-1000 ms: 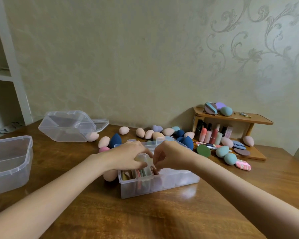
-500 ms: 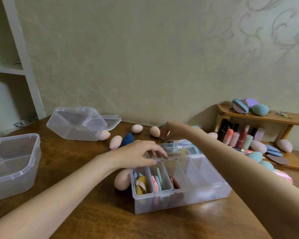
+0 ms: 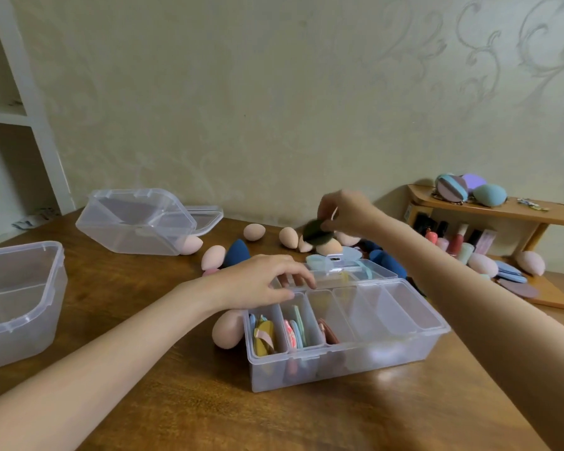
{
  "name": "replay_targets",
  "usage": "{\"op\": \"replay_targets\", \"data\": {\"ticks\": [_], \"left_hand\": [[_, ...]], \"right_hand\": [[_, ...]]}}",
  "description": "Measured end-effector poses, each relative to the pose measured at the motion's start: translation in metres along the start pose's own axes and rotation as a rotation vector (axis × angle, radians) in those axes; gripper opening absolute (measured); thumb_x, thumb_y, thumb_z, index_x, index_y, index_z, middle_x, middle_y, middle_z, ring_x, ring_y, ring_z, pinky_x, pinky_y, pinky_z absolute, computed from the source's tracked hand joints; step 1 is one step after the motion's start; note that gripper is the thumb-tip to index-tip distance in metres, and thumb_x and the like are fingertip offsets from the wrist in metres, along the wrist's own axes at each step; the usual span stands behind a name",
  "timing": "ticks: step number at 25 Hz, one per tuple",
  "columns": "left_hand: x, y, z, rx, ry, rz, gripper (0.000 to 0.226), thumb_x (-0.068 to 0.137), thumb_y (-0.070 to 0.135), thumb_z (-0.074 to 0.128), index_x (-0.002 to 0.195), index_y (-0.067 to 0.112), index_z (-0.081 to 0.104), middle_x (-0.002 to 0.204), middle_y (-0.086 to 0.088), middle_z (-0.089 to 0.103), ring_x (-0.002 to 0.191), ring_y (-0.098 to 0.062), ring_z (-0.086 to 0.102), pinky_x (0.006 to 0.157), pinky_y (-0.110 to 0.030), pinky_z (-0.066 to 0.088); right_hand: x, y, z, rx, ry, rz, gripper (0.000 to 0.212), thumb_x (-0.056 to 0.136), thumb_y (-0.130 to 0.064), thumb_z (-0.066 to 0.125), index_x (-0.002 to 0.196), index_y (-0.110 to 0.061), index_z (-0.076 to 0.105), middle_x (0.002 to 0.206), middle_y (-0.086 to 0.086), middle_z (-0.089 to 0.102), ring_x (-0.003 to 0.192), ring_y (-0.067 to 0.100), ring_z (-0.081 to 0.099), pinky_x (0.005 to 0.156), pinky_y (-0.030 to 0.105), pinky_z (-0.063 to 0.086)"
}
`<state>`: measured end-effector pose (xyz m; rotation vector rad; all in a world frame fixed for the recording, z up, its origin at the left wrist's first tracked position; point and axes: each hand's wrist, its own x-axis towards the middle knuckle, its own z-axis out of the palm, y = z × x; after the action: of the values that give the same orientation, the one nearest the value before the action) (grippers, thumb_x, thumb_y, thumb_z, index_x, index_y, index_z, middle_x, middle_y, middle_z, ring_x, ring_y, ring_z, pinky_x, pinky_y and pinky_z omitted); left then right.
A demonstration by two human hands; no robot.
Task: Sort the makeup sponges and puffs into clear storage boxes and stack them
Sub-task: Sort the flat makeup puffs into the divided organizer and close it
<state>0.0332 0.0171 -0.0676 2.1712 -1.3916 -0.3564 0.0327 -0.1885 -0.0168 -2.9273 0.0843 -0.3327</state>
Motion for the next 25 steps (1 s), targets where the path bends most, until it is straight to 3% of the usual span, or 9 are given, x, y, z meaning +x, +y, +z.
{"op": "replay_targets", "data": {"ticks": [2,5,9,13,17,21,23,25], "left_hand": [[-0.001,0.004,0.003,0.058,0.045,-0.015,0.030,0.092,0.016,0.055,0.115,0.034,0.060,0.116,0.014,0.050,0.114,-0.004,0.047,0.093,-0.018,0.043],[-0.007,0.021,0.007,0.022,0.134,-0.003,0.020,0.091,0.019,0.056,0.103,0.031,0.067,0.113,0.010,0.051,0.112,-0.007,0.047,0.098,-0.028,0.040],[-0.010,0.050,0.013,0.173,0.023,0.011,0.018,0.089,0.022,0.058,0.101,0.027,0.071,0.097,0.013,0.052,0.090,-0.008,0.051,0.081,-0.025,0.044],[-0.002,0.065,0.018,0.361,-0.084,-0.113,0.021,0.090,0.024,0.056,0.104,0.018,0.070,0.089,-0.002,0.059,0.082,-0.015,0.053,0.061,-0.023,0.037],[0.009,0.074,0.023,0.316,-0.091,-0.332,0.026,0.090,0.025,0.057,0.112,0.014,0.067,0.083,0.000,0.058,0.079,-0.014,0.053,0.057,-0.020,0.038],[0.015,0.071,0.027,0.290,-0.063,-0.420,0.027,0.090,0.024,0.057,0.111,0.011,0.068,0.090,-0.004,0.060,0.081,-0.014,0.053,0.057,-0.018,0.038],[0.015,0.068,0.028,0.280,-0.027,-0.402,0.024,0.090,0.022,0.058,0.107,0.012,0.071,0.089,-0.003,0.062,0.081,-0.014,0.055,0.057,-0.018,0.039],[0.013,0.065,0.026,0.275,0.024,-0.368,0.021,0.089,0.021,0.058,0.104,0.015,0.073,0.091,-0.004,0.066,0.083,-0.014,0.057,0.061,-0.020,0.042]], "right_hand": [[-0.024,-0.009,-0.021,0.147,0.117,0.033,0.022,0.084,-0.012,0.065,0.104,-0.005,0.061,0.097,0.008,0.066,0.077,0.014,0.055,0.063,0.019,0.043],[-0.070,-0.027,-0.033,0.280,0.038,0.064,0.015,0.085,-0.014,0.065,0.096,-0.012,0.055,0.080,0.001,0.062,0.058,0.009,0.055,0.054,0.016,0.044],[-0.128,-0.046,-0.016,0.204,0.060,0.050,0.014,0.083,-0.016,0.063,0.095,-0.010,0.057,0.088,0.004,0.066,0.067,0.014,0.057,0.057,0.021,0.046],[-0.160,-0.051,0.020,0.145,0.164,0.035,0.017,0.087,-0.023,0.059,0.096,-0.010,0.054,0.089,0.004,0.065,0.082,0.020,0.063,0.070,0.034,0.053],[-0.164,-0.049,0.039,0.101,0.184,0.028,0.012,0.089,-0.022,0.057,0.097,-0.013,0.056,0.101,0.002,0.061,0.081,0.014,0.055,0.065,0.021,0.047],[-0.154,-0.041,0.036,0.100,0.033,0.028,0.025,0.089,-0.026,0.057,0.108,-0.011,0.065,0.103,0.003,0.052,0.080,0.010,0.045,0.055,0.011,0.032],[-0.147,-0.040,0.034,0.043,-0.080,0.011,0.029,0.091,-0.027,0.054,0.108,-0.009,0.068,0.099,0.003,0.049,0.081,0.012,0.047,0.057,0.012,0.033],[-0.143,-0.042,0.027,0.015,-0.205,-0.003,0.031,0.091,-0.026,0.052,0.109,-0.006,0.069,0.104,0.009,0.059,0.081,0.015,0.050,0.062,0.018,0.037]]}}
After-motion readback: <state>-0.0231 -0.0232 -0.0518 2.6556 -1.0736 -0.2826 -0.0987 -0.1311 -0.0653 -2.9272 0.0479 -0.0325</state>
